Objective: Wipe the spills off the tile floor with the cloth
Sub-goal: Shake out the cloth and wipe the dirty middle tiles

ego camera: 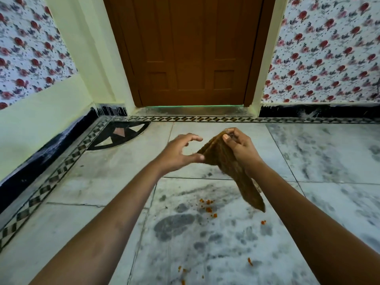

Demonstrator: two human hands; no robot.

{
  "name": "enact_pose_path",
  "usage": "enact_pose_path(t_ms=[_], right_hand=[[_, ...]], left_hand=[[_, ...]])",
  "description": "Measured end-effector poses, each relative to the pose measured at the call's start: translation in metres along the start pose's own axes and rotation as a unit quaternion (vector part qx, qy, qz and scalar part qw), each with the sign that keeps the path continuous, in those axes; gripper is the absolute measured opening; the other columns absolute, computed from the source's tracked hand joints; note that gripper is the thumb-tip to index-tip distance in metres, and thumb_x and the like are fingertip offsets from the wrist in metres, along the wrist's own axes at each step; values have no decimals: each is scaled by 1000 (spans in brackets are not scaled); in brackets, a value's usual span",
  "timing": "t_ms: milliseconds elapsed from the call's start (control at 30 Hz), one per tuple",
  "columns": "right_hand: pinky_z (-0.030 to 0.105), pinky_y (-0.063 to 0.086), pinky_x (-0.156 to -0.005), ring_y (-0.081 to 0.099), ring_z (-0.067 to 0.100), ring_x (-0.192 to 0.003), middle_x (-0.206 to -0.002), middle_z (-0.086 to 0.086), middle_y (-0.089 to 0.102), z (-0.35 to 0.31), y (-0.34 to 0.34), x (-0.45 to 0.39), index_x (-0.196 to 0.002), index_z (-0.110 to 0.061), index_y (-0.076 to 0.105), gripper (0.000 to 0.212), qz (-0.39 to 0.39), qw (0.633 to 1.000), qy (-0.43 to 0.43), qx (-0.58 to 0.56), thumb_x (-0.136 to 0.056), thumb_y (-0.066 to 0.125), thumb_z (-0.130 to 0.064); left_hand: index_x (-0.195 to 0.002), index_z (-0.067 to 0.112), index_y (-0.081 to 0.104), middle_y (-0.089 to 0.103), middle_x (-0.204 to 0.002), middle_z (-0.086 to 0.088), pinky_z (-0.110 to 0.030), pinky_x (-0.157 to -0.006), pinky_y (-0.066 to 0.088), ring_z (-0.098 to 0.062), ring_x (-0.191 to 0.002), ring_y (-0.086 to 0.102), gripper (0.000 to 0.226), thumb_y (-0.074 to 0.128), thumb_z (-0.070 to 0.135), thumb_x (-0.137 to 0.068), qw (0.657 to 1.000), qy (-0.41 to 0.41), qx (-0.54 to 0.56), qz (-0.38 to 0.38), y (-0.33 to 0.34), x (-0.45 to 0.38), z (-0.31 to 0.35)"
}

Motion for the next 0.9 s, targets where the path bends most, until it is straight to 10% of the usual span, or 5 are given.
enact_pose_path(t_ms=[133, 300, 500, 700, 900], right_hand=[[38, 55, -72, 61, 22, -86, -86, 4, 62, -4, -1, -2, -94, -19, 56, 11, -41, 998, -48, -16, -97, 46, -16], [17, 50, -67, 57, 11, -75, -82, 6, 58, 2, 1, -8, -102, -11, 56, 13, -69, 996, -43, -30, -97, 45, -16], [30, 51, -80, 58, 19, -90, -90, 6, 63, 14, 17, -14, -96, -17, 60, 19, -6, 999, 14, -48, -98, 44, -28], [42, 37, -101, 53, 27, -115, -118, 11, 61, 48, 14, -14, -128, -18, 50, 71, -72, 979, 146, -122, -88, 18, -68], [57, 42, -95, 54, 41, -115, -127, 24, 56, 103, 14, 7, -126, -8, 53, 89, -135, 842, 340, -396, -78, 27, -78]], left_hand=[[-137, 33, 32, 32, -149, -1, -32, -104, 30, -17, -138, 26, 76, 74, 41, -74, 998, -5, 64, 3, 13, -13, 14], [-95, 20, 57, 58, -106, -2, -32, -85, 43, -21, -107, 53, 17, 65, 32, -85, 999, -16, -39, 19, 4, -19, 20], [-103, 16, 60, 58, -96, 2, -28, -74, 41, -18, -98, 54, 13, 50, 17, -95, 989, -6, -137, -49, -23, -12, 46], [-108, 19, 61, 65, -90, 3, -21, -67, 53, -9, -83, 63, 18, 48, 15, -96, 994, -31, 101, -16, -44, 1, 72], [-101, 16, 64, 71, -83, -2, -24, -59, 56, -14, -72, 69, 14, 54, 13, -91, 912, -28, 392, 117, -70, -6, 85]])
Point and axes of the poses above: each hand's wrist, its own x-axis away from the middle knuckle, its own y-axis out of the palm, z = x × y, the point moved 2 cm from there along -x, towards the middle knuckle
